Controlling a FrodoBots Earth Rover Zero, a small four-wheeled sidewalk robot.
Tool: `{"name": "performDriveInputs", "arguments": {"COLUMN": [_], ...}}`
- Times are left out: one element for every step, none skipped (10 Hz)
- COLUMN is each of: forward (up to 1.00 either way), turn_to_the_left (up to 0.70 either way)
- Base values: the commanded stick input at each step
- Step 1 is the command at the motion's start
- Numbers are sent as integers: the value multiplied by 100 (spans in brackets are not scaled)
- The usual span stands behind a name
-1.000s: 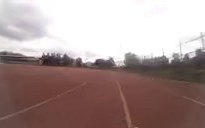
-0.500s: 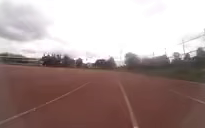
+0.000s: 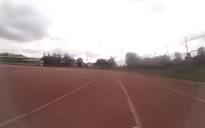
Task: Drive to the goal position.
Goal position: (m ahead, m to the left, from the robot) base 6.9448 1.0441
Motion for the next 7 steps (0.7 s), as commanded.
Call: {"name": "performDriveInputs", "arguments": {"forward": [70,70,70,70,70,70,70], "turn_to_the_left": [0,0,0,0,0,0,0]}}
